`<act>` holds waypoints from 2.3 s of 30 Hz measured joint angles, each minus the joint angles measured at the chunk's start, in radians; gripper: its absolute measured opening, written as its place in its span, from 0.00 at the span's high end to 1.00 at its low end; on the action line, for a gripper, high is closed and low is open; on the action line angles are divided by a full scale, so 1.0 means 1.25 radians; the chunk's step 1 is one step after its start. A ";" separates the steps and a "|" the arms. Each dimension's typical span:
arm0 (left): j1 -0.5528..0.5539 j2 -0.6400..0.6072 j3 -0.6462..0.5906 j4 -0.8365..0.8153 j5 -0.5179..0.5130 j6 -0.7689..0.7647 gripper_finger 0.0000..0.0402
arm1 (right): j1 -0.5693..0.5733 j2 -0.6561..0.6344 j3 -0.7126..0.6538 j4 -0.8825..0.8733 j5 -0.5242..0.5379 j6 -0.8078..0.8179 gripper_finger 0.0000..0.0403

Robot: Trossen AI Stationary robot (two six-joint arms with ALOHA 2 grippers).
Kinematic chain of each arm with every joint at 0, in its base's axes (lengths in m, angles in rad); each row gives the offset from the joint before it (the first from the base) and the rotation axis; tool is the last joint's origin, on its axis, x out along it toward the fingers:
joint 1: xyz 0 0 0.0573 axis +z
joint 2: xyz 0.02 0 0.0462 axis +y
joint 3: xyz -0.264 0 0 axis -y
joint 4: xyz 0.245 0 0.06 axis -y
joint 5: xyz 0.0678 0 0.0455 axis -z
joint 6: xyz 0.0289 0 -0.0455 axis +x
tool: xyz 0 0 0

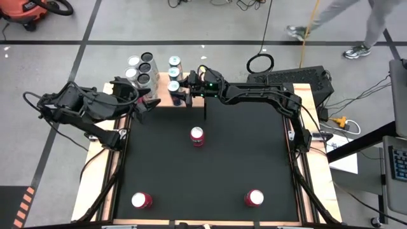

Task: Place canned beverage on shelf
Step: Put the blue soda can on the shelf aligned with the other blue soda cans

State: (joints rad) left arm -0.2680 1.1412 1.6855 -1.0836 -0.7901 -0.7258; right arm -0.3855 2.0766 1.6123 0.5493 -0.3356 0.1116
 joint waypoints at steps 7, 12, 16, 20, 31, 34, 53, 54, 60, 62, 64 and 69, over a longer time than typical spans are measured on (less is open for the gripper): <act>0.000 0.000 0.000 -0.001 0.000 0.000 0.20 | -0.002 0.000 0.000 0.000 0.001 -0.015 0.47; 0.000 0.000 0.000 -0.002 0.000 0.000 0.20 | -0.003 0.000 0.000 0.000 0.015 -0.021 0.45; 0.000 0.000 0.000 -0.003 0.000 0.000 0.20 | -0.003 0.000 0.000 0.000 0.038 -0.022 0.45; 0.000 0.000 0.000 -0.003 0.000 0.000 0.20 | -0.003 0.000 0.000 0.000 0.038 -0.022 0.44; 0.000 0.000 0.000 -0.003 0.000 0.000 0.20 | -0.003 0.000 0.000 0.000 0.038 -0.015 0.44; 0.000 0.000 0.000 -0.003 0.000 0.000 0.20 | -0.003 0.000 0.000 -0.001 0.038 -0.006 0.44; 0.000 0.000 0.000 -0.002 0.000 0.000 0.20 | -0.003 0.000 0.000 -0.001 0.034 0.003 0.40; 0.000 0.000 0.000 -0.002 0.000 0.000 0.20 | -0.003 0.000 0.000 -0.001 0.034 0.003 0.38; 0.000 0.002 0.000 -0.002 0.000 -0.001 0.20 | -0.003 -0.001 0.000 0.004 0.033 -0.001 0.34; 0.000 0.002 0.000 -0.002 0.000 -0.001 0.20 | -0.004 -0.001 0.000 0.004 0.033 -0.002 0.34; 0.000 0.003 0.000 -0.002 0.000 -0.002 0.20 | -0.005 -0.001 0.000 0.003 0.023 -0.002 0.34; 0.000 0.004 0.000 -0.002 0.000 -0.002 0.20 | -0.007 -0.001 0.000 0.000 -0.006 0.000 0.34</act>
State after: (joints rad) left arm -0.2680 1.1461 1.6859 -1.0866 -0.7895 -0.7277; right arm -0.3943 2.0754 1.6127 0.5495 -0.3431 0.1112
